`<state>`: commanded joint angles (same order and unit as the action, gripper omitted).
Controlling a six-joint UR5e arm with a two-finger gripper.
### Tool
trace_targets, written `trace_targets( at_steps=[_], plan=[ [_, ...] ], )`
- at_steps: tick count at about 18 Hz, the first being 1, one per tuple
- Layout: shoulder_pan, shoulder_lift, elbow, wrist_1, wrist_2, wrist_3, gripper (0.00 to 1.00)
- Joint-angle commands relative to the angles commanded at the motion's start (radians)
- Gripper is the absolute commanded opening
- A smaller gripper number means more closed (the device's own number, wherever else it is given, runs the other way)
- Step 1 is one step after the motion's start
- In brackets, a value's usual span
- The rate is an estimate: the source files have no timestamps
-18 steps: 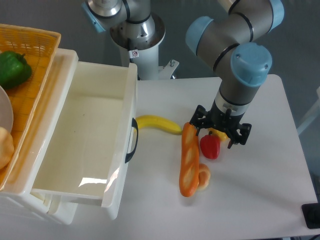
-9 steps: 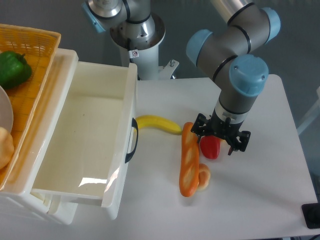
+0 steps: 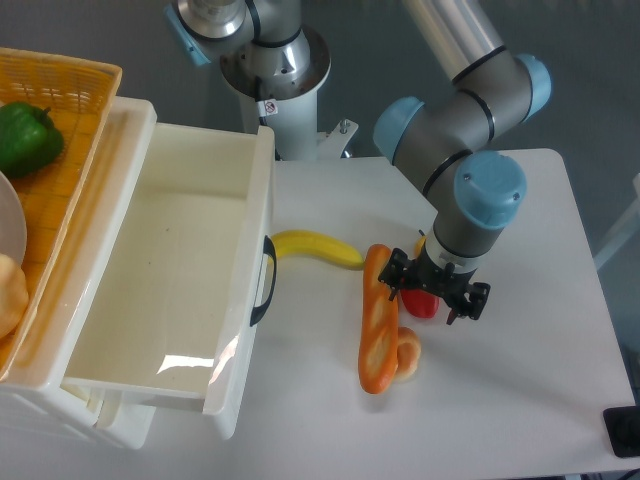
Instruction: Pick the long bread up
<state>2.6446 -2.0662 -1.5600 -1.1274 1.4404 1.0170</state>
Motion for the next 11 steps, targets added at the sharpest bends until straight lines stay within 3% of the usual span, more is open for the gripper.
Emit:
trace_targets(
  at_steps=[5, 11],
  plan=[
    [-0.006, -0.003, -0.046, 0.006, 0.000, 0.001, 1.00],
    [-0.017, -0.015, -0.057, 0.009, 0.000, 0.003, 1.00]
  ],
)
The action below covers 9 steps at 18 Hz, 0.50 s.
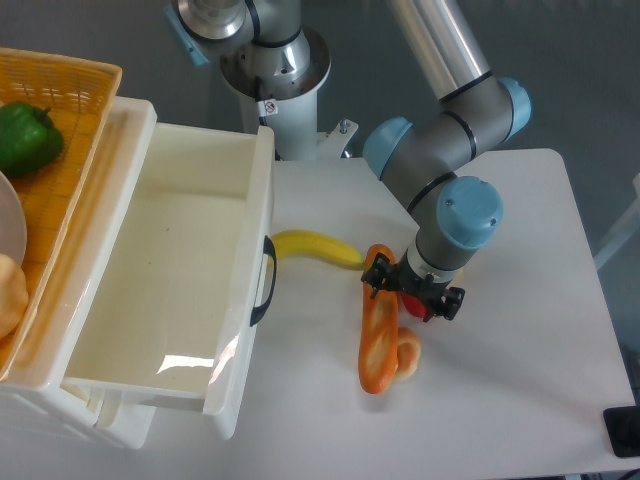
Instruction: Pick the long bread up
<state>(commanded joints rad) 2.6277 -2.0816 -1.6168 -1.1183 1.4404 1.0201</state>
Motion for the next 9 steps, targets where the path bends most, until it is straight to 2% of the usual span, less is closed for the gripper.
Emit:
trace_targets(
  at_steps=[9],
  plan=[
    [-0.015, -0.005, -0.023, -0.002, -0.002, -0.008, 1.00]
  ],
)
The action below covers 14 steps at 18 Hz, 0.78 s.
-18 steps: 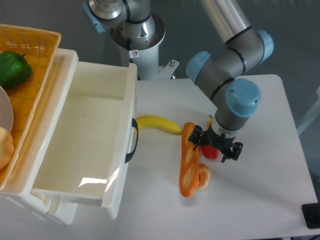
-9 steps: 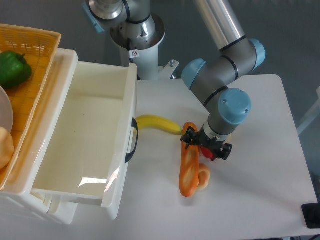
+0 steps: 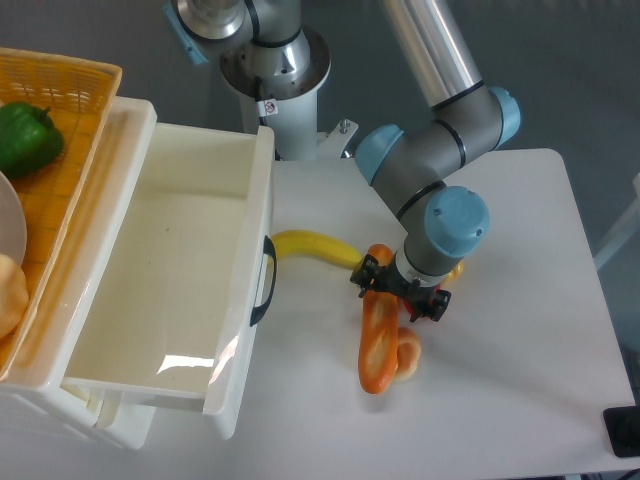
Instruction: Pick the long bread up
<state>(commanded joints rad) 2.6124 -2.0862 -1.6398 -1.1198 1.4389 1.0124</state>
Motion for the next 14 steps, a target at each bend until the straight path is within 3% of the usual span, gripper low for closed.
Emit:
trace_targets(
  at_steps=[3, 4, 7, 10, 12, 14],
  plan=[
    [-0.002, -0.003, -0.002, 0.000, 0.000, 0.000, 0.99],
    [-0.005, -0.005, 0.000, 0.000, 0.000, -0.002, 0.93],
    [-0.006, -0.006, 0.003, 0.000, 0.005, -0.003, 0.58],
    [-0.006, -0.009, 0.015, -0.002, 0.005, 0.002, 0.42],
    [-0.006, -0.009, 0.014, -0.006, 0.018, 0.006, 0.18],
    [-0.012, -0.011, 0.017, -0.006, 0.032, 0.008, 0.14]
  ],
)
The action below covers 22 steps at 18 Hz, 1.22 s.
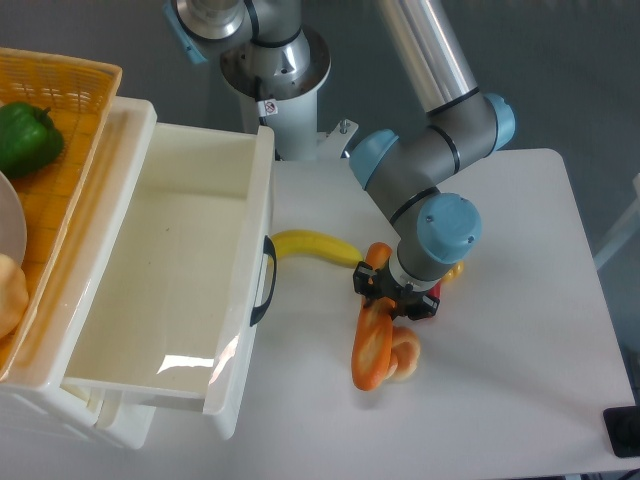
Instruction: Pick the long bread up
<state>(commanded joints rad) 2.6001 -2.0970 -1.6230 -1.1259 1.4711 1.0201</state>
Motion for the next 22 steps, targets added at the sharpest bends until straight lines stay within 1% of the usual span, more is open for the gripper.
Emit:
trace_targets(
  at_steps=[2, 4, 5, 7, 9, 11, 13, 15, 18, 21, 22],
  plan=[
    [-0.002, 0.000, 0.005, -0.002, 0.002, 0.000, 0.12],
    [-0.003, 0.002, 0.008, -0.005, 0.011, 0.000, 0.02],
    [-0.005, 0.003, 0.009, -0.006, 0.017, 0.000, 0.00],
    [-0.006, 0.006, 0.018, -0.020, 0.028, 0.000, 0.00],
    [-0.006, 0.011, 0.054, -0.076, 0.031, 0.000, 0.00],
    [-0.008, 0.026, 0.093, -0.161, 0.034, 0.000, 0.00],
    [-0.023, 0.034, 0.118, -0.210, 0.055, 0.000, 0.00],
    [-0.032, 0.044, 0.124, -0.236, 0.089, 0.000, 0.00],
    [-0.035, 0.075, 0.126, -0.270, 0.097, 0.000, 0.00],
    [-0.041, 0.103, 0.143, -0.275, 0.121, 0.002, 0.00],
    [-0.052, 0.103, 0.162, -0.276, 0.123, 0.009, 0.00]
  ],
)
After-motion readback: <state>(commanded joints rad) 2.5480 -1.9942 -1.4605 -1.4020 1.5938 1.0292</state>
